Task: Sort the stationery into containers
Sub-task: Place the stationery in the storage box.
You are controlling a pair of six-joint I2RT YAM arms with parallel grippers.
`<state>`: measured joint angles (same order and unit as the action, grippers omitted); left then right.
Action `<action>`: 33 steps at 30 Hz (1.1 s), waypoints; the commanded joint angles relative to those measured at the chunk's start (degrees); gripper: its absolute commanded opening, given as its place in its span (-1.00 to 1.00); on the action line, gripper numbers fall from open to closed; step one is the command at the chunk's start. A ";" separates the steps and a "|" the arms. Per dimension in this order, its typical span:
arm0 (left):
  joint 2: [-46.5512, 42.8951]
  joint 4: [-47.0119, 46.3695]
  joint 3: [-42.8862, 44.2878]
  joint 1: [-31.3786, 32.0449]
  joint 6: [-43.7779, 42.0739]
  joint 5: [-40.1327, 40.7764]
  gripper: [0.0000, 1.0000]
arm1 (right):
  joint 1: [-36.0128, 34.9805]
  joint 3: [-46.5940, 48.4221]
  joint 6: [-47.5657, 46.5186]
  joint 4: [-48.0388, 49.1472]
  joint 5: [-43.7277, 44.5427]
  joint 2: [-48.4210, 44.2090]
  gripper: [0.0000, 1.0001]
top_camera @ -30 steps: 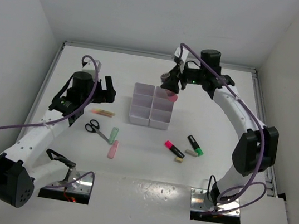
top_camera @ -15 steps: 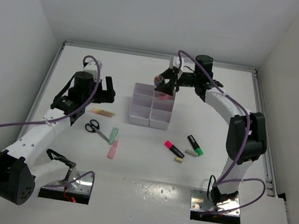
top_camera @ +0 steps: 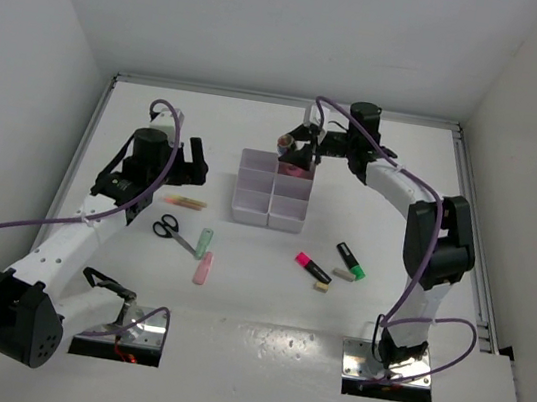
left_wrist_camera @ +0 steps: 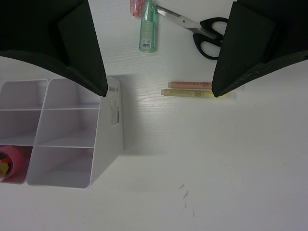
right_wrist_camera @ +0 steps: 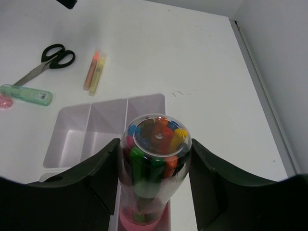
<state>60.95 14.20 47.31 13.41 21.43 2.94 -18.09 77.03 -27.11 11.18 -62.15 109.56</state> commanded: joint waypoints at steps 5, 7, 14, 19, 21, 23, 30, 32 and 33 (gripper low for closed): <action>-0.13 -1.01 2.26 -0.14 -0.60 -0.65 0.91 | 0.86 -2.94 -5.22 3.15 -0.60 -0.84 -0.84; -0.13 -1.01 2.26 -0.14 -0.60 -0.65 0.91 | 0.86 -4.78 -5.75 3.15 -0.08 -1.36 -0.74; -0.13 -1.01 2.26 -0.14 -0.60 -0.13 0.91 | 0.86 -7.24 -5.76 3.15 0.98 -2.42 -0.22; -0.13 -1.01 2.26 -0.14 -0.60 -0.13 0.91 | 0.86 -7.25 -5.76 2.62 1.59 -3.56 -0.04; -0.13 -1.01 2.26 -0.14 -0.60 0.39 0.91 | 0.86 -7.25 -5.76 2.62 2.12 -3.56 0.01; -0.13 -1.01 2.26 -0.14 -0.60 0.40 0.91 | 0.86 -7.25 -5.76 2.10 2.65 -3.56 0.26; -0.13 -0.49 2.26 -0.14 -1.13 0.40 0.91 | 0.86 -6.63 -5.14 1.48 4.85 -4.62 0.48; -0.13 -0.49 2.26 -0.14 -1.13 0.93 0.91 | 0.86 -6.11 -2.44 1.48 4.85 -5.14 0.51; -0.13 -0.49 2.26 -0.14 -1.13 0.93 0.91 | 0.86 -5.58 -1.37 2.17 4.85 -5.84 0.51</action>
<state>60.95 14.50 47.31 13.41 21.17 3.29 -17.02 69.93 -30.89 11.42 -56.34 107.26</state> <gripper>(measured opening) 0.956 0.751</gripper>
